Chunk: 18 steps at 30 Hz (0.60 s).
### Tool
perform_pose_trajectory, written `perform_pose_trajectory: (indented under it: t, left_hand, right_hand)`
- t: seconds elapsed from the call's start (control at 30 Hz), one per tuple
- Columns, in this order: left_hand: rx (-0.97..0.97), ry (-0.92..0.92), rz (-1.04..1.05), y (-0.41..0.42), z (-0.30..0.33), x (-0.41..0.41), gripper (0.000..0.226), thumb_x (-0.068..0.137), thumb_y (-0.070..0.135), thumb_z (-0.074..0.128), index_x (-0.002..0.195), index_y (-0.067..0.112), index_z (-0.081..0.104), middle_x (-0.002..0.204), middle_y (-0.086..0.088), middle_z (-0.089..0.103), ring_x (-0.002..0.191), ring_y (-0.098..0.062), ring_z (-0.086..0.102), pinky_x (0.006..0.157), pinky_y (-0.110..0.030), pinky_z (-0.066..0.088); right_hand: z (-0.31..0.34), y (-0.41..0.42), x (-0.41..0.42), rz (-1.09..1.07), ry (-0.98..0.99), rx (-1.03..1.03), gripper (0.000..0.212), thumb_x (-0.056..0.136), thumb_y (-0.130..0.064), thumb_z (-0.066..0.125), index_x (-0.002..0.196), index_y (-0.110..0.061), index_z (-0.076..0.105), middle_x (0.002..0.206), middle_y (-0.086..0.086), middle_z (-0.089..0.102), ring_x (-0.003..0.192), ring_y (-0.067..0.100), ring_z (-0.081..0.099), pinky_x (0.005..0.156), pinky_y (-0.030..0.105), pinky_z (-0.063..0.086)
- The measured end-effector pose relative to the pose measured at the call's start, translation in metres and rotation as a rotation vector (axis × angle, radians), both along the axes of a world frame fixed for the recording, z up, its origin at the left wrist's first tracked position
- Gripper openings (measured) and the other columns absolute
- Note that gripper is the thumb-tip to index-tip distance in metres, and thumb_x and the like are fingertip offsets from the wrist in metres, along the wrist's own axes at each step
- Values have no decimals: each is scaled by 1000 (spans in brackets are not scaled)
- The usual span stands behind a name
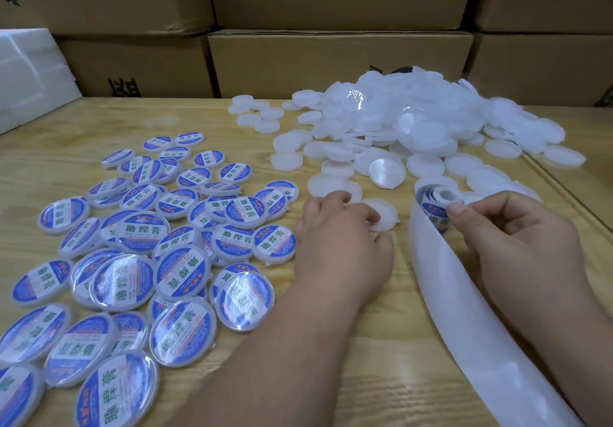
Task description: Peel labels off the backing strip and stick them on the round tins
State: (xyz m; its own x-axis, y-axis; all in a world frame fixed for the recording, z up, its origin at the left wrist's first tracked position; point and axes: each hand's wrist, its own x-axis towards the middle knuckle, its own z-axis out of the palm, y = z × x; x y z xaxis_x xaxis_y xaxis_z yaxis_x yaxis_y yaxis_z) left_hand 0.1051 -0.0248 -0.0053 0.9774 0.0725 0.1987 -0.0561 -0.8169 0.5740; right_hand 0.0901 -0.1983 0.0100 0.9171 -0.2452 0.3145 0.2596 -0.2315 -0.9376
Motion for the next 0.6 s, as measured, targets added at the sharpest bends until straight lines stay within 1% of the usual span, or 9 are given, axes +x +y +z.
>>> perform_pose_trajectory:
  t: [0.17,0.27,0.3,0.37,0.4,0.47,0.53,0.57,0.6]
  left_hand:
    - [-7,-19,6,-2,-2,1,13,89,47,63,90,36,67,149,14,46,138,-15,27,110,-35,23]
    - [-47,-86,-17,-4,-1,3,14,97,46,56,90,34,61,146,11,49,137,-16,29,108,-32,23]
    - [-114,-142,-35,-4,0,3,16,99,44,54,90,32,57,139,10,53,132,-14,33,102,-28,25]
    - [-325,-253,-72,-4,3,1,22,102,41,49,88,25,52,113,13,62,109,-7,46,85,-23,31]
    - [-434,-282,-88,-4,5,0,23,103,41,47,88,25,51,97,14,62,94,-5,50,76,-24,35]
    - [-580,-281,-108,-4,8,-3,22,103,43,45,87,27,49,79,13,57,75,-4,52,67,-27,40]
    - [-707,-243,-118,-4,11,-5,18,99,44,45,89,30,47,71,17,57,68,-4,52,67,-35,45]
    - [-775,-226,-128,-4,12,-5,14,96,42,44,90,31,48,75,17,62,71,-7,56,71,-38,49]
    - [-830,-208,-142,-3,12,-6,10,93,40,42,91,33,48,82,14,67,74,-9,59,74,-35,52]
  right_hand:
    - [0,1,0,36,11,26,25,90,-16,74,66,-16,66,50,-9,57,45,7,45,45,15,39]
    - [-1,0,2,78,78,26,24,95,-15,66,72,-16,69,57,-2,61,49,8,51,49,18,44]
    - [-1,1,2,89,104,19,23,97,-15,62,75,-15,69,60,0,62,50,9,51,51,21,45]
    - [-2,1,2,98,130,15,21,97,-19,60,81,-14,70,65,4,64,52,11,51,56,28,44]
    - [-2,1,1,106,135,14,20,95,-25,61,82,-14,71,67,7,65,52,11,51,57,29,43]
    - [-3,1,1,126,140,-62,28,90,-43,64,82,-18,73,67,7,65,52,7,51,56,27,43]
    - [-3,1,1,140,130,-180,30,87,-53,71,81,-24,74,60,-5,62,52,1,51,53,15,41]
    - [-3,2,1,146,130,-202,25,85,-50,73,80,-26,75,63,-8,65,55,0,54,53,10,42]
    - [-3,3,2,152,140,-215,19,83,-47,74,80,-28,75,68,-8,69,60,0,58,57,9,44]
